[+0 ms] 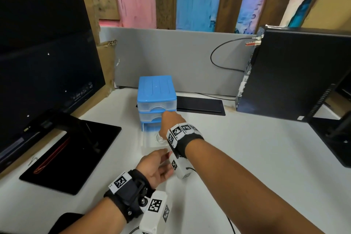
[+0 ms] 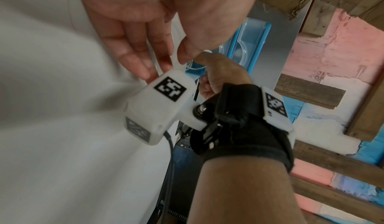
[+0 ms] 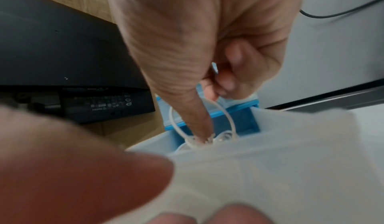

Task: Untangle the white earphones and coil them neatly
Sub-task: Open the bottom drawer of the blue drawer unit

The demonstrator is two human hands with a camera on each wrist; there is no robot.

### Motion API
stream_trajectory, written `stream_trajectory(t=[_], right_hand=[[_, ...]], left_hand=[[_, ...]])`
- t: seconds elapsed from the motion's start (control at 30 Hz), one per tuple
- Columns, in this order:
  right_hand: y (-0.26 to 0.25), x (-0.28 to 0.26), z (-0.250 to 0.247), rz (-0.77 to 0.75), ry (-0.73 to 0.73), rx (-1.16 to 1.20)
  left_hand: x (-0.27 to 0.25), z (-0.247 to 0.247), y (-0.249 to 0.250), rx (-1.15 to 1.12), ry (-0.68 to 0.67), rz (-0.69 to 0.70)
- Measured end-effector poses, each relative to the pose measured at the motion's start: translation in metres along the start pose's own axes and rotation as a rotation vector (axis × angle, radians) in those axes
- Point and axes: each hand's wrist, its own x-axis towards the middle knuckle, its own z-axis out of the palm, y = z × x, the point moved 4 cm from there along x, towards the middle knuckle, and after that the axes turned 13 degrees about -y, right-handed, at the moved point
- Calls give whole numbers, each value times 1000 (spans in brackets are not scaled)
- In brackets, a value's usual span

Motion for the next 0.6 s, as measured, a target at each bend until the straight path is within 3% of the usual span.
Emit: stream_trajectory(t=[0.23,0.6], right_hand=[[-2,1,18,-127,-85,58],[-8,-3,23,-218,-135,-145]], left_hand=[[0,0,0,-19,-20,24],[7,0,17,1,7,125]])
